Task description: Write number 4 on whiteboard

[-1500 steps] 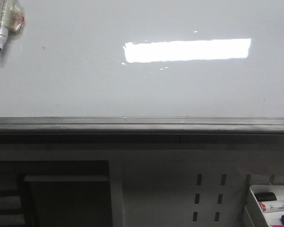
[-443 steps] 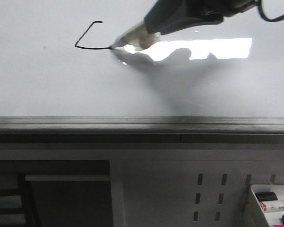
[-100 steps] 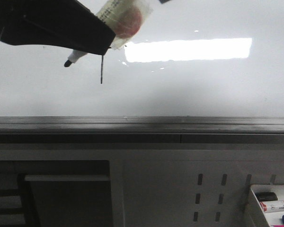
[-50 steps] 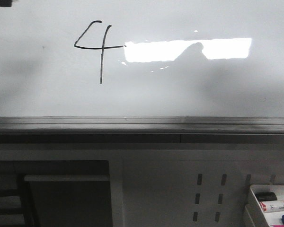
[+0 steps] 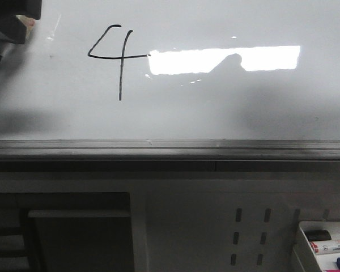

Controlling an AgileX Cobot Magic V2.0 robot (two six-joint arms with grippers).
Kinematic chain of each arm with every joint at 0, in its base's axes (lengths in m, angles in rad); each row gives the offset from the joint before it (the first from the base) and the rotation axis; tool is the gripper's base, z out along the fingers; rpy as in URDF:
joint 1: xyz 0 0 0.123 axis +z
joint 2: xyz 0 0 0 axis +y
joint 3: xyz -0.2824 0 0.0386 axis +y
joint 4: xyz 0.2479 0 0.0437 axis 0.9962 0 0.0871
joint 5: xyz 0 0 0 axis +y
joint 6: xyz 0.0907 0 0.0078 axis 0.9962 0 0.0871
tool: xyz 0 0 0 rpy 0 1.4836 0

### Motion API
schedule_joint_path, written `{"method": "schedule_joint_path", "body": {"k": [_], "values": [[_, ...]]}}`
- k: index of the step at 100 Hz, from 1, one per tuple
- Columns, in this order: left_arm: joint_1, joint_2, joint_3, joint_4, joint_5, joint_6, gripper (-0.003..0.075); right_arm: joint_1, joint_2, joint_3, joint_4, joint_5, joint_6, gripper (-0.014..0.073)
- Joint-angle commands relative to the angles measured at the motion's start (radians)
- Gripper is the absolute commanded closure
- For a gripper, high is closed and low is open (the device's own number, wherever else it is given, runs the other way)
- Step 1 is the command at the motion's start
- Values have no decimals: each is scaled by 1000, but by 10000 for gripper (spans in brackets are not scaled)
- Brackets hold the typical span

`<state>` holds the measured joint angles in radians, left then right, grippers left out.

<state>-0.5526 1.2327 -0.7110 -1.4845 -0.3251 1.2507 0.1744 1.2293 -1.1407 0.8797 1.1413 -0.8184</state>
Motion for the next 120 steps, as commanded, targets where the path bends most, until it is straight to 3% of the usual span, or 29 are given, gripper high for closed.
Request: {"method": "schedule_joint_path", "body": {"k": [1, 43, 74, 107, 120], "values": [[15, 4, -51, 14, 26, -14, 741, -6, -29, -31, 57, -1, -2, 141], [21, 18, -54, 14, 25, -14, 733, -6, -29, -31, 57, -1, -2, 141], [23, 18, -54, 14, 25, -14, 513, -6, -29, -31, 57, 8, -2, 141], [64, 18, -54, 3, 38, -14, 496, -6, -29, -31, 57, 10, -2, 141], [64, 18, -54, 3, 85, -14, 421, -6, -29, -31, 57, 10, -2, 141]]}}
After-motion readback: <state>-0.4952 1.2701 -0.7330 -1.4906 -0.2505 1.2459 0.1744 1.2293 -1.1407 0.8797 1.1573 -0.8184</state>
